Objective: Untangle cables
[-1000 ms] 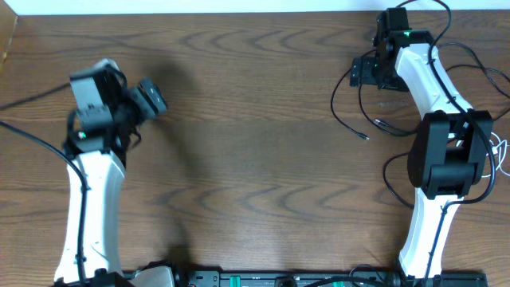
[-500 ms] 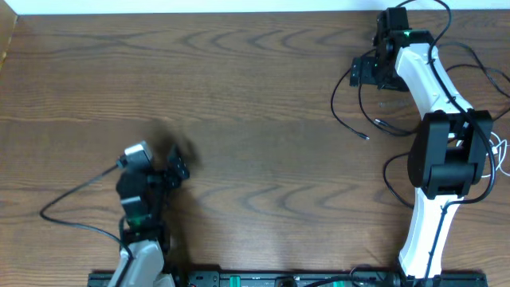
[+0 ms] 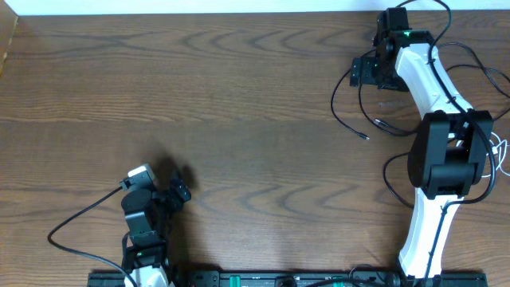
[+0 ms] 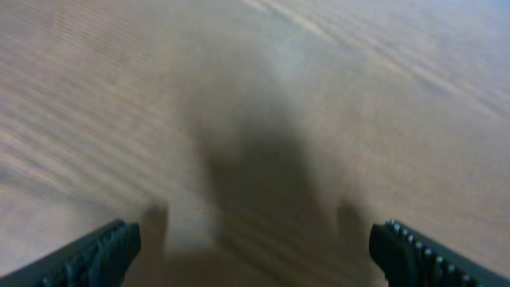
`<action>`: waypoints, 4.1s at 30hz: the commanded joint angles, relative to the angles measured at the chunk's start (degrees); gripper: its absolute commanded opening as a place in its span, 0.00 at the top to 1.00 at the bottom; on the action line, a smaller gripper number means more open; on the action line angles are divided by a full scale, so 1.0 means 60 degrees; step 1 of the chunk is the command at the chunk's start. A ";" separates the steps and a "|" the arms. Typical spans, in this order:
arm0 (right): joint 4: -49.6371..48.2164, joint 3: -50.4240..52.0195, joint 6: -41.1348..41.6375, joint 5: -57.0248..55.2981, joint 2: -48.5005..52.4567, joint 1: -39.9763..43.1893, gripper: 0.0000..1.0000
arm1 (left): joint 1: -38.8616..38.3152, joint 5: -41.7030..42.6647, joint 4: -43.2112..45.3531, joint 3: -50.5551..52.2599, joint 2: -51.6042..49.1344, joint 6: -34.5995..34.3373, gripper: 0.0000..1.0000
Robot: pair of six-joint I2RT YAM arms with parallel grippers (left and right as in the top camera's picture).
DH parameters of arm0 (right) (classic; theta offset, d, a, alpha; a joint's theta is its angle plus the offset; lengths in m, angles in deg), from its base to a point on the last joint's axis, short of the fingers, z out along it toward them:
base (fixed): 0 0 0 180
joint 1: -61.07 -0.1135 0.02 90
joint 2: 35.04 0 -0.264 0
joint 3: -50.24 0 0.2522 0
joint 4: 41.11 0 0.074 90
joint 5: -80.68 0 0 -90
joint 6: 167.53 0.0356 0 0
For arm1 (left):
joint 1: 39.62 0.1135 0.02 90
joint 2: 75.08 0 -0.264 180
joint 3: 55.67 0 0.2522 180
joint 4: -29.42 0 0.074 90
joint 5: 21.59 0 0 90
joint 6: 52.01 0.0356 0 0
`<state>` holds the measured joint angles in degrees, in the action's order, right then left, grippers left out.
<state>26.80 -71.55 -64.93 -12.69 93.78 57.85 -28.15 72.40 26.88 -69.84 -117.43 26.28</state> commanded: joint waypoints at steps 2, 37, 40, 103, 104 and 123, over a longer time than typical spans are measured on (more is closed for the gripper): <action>0.0007 -0.0066 0.0109 -0.0015 -0.0270 -0.0040 0.01 | -0.0182 -0.0630 -0.1840 0.0029 0.1880 0.0164 0.02; 0.0007 -0.0066 0.0109 -0.0011 -0.0270 -0.0106 0.01 | -0.1282 -0.0776 -0.2575 0.0029 0.7002 0.2087 0.03; 0.0007 -0.0066 0.0109 -0.0015 -0.0270 -0.0124 0.01 | -0.1282 -0.0776 -0.2575 0.0029 0.7002 0.2087 0.02; 0.0011 -0.0066 0.0106 -0.0015 -0.3847 0.0627 0.01 | -0.1282 -0.0776 -0.2575 0.0029 0.7002 0.2087 0.02; 0.0015 -0.0066 0.0109 -0.0015 -0.4138 0.0627 0.01 | -0.1282 -0.0776 -0.2575 0.0029 0.7002 0.2087 0.02; 0.0674 -0.0029 0.0109 -0.0018 -0.7085 0.0477 0.01 | -0.1282 -0.0776 -0.2575 0.0029 0.7002 0.2087 0.02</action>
<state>29.58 -71.50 -64.91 -12.72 51.51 61.43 -35.63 69.69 14.16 -70.34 -75.68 38.04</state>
